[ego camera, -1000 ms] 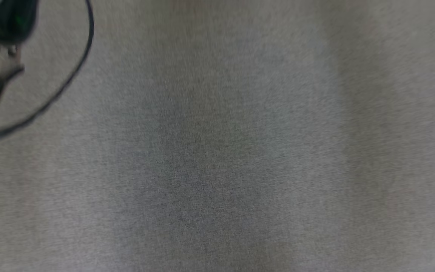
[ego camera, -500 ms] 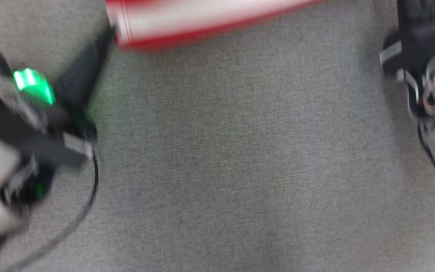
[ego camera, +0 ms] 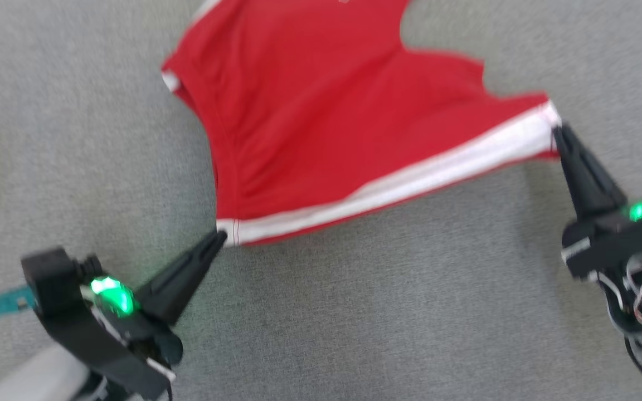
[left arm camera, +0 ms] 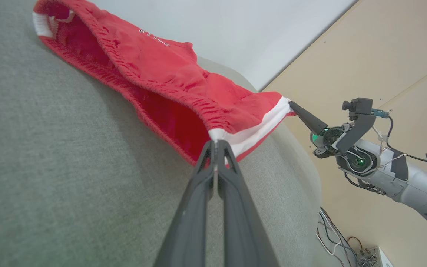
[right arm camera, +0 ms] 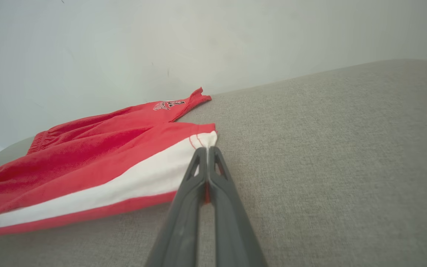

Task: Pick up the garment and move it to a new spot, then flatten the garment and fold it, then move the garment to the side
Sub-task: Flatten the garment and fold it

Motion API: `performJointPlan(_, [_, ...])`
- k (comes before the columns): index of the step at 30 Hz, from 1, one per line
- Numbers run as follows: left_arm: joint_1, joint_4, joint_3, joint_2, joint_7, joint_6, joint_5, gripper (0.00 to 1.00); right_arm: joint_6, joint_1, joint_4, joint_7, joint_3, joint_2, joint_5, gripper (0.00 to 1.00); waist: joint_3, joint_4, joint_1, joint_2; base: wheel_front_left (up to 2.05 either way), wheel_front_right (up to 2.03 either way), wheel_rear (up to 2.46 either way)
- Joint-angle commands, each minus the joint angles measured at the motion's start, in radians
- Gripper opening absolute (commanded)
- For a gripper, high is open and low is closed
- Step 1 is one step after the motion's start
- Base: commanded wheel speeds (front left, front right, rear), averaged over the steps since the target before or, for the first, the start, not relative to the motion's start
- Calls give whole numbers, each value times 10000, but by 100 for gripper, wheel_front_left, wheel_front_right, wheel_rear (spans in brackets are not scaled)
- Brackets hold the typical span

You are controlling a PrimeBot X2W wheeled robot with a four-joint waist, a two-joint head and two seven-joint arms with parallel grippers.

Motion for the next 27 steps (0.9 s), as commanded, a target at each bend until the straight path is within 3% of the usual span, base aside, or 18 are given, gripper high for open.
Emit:
performJointPlan(1, [465, 76, 140, -122, -49, -2, 16, 0, 4, 376, -86, -12, -117, -95, -85, 0, -744, -105, 3, 1, 0, 0, 0])
performJointPlan(7, [2081, -27, 613, -526, -50, -2, 83, 0, 4, 1925, -540, -12, -491, -374, -243, 0, -1724, -120, 3, 1, 0, 0, 0])
performJointPlan(13, [3114, -562, 374, -216, -46, -2, -239, 0, 1, 3243, -1074, -12, -807, -759, -393, 0, -2393, -80, 3, 1, 0, 0, 0])
performJointPlan(17, [3559, -957, 82, 77, 374, 14, -957, 0, -1, 4096, -1683, -14, -1235, -994, -227, 0, -2622, 12, 3, 1, 0, 0, 0])
performJointPlan(21, [3744, -1122, 288, -165, 555, 102, -2275, 0, -4, 4270, -1564, 377, -1686, -1289, -819, 0, -2614, 69, 3, 1, 0, 0, 0])
performJointPlan(27, [3124, -731, 841, -934, 538, 356, -3394, 0, -6, 3070, -805, 1574, -2138, -166, -1919, 0, -2241, 296, 3, 1, 0, 0, 0])
